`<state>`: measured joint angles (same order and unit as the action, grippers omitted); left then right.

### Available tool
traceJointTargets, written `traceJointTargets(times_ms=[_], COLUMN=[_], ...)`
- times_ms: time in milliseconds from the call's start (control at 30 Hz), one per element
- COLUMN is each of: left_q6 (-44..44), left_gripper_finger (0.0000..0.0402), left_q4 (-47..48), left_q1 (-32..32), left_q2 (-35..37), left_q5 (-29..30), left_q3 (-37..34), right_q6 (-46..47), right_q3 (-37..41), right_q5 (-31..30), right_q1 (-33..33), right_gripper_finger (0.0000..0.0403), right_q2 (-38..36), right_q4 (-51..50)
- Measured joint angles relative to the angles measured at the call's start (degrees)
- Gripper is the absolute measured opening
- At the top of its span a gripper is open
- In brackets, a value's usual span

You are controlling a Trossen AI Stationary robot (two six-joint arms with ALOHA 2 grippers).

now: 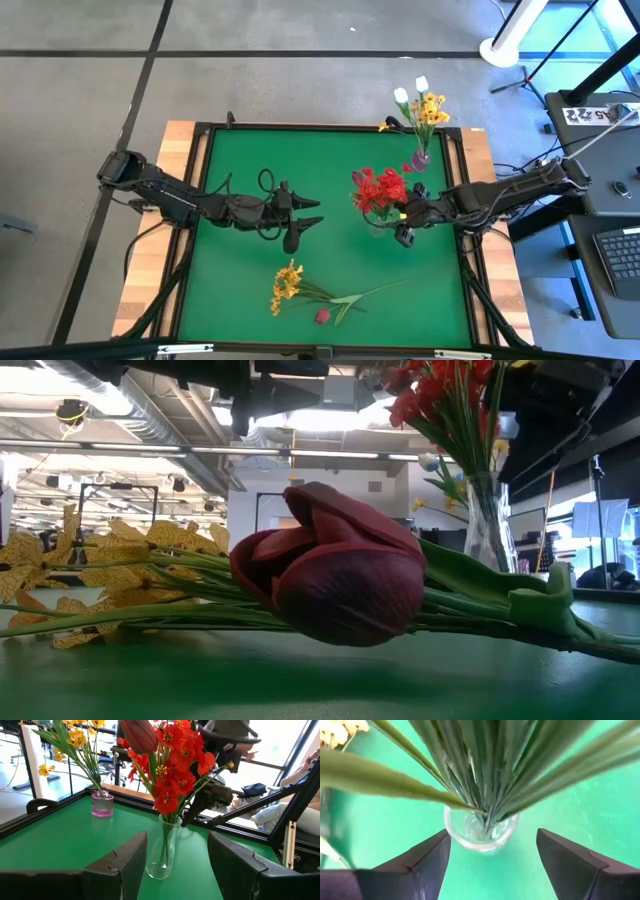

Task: Sort flowers into vase by color
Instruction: Move the transparent vase to the center of the table, then put the red tulip into the transparent vase

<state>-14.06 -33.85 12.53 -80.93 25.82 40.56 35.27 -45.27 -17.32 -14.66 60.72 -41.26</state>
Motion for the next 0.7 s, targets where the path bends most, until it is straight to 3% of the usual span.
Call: traceJointTargets(times_ms=[400,700], left_q6=[-0.4,-0.8], left_gripper_finger=[0.0203,0.0203], left_q4=[1.2,1.3], left_q1=[0.0,0.0], left_q2=[0.0,0.0], left_q5=[0.0,0.0], left_q3=[0.0,0.0], right_q6=[2.2,2.4], right_q3=[-1.8,-1.8], right_q5=[-3.5,-5.8], right_q1=[-5.2,-21.0], right_gripper_finger=[0.0294,0.0294], right_q2=[-8.8,-12.0], right_q4=[-2.7,1.0])
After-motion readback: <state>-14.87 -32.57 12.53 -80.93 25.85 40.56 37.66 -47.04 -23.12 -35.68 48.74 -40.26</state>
